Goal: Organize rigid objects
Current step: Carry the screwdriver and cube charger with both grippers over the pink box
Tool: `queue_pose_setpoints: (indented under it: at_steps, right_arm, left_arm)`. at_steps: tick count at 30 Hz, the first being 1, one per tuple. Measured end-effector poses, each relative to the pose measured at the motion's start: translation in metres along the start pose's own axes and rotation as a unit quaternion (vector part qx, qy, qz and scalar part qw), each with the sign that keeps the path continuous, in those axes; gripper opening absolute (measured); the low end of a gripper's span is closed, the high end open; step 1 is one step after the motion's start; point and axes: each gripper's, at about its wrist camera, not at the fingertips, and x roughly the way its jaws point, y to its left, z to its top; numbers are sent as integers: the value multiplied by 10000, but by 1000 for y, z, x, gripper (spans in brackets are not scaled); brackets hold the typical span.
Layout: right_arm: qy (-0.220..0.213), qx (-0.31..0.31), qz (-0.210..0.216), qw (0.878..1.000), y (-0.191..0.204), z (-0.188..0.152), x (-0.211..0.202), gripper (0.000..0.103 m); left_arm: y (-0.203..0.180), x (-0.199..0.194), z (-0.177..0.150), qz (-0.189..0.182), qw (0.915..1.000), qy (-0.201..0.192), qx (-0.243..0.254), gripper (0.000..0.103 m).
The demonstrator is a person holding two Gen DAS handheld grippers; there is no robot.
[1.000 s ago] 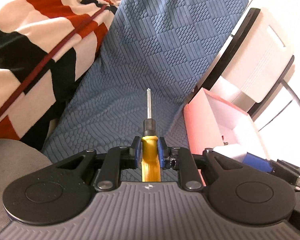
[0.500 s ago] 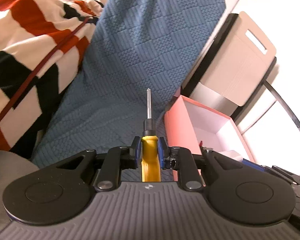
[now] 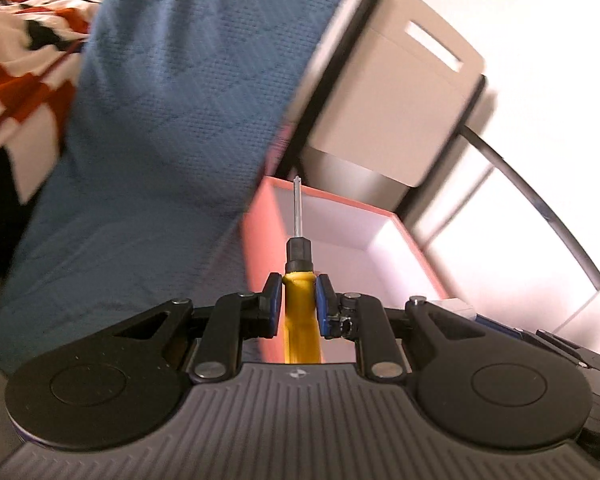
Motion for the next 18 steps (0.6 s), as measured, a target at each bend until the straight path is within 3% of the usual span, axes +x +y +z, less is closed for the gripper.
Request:
queue_pose_setpoints:
  at_steps: [8, 18]
  right_arm:
    - [-42, 185, -451, 9988, -38, -6, -11, 53]
    - [154, 626, -503, 9967, -69, -19, 3, 53]
  left_arm:
    - [-45, 29, -12, -366, 9986, 272, 249, 21]
    - [-73, 72, -16, -432, 9949, 631, 652, 21]
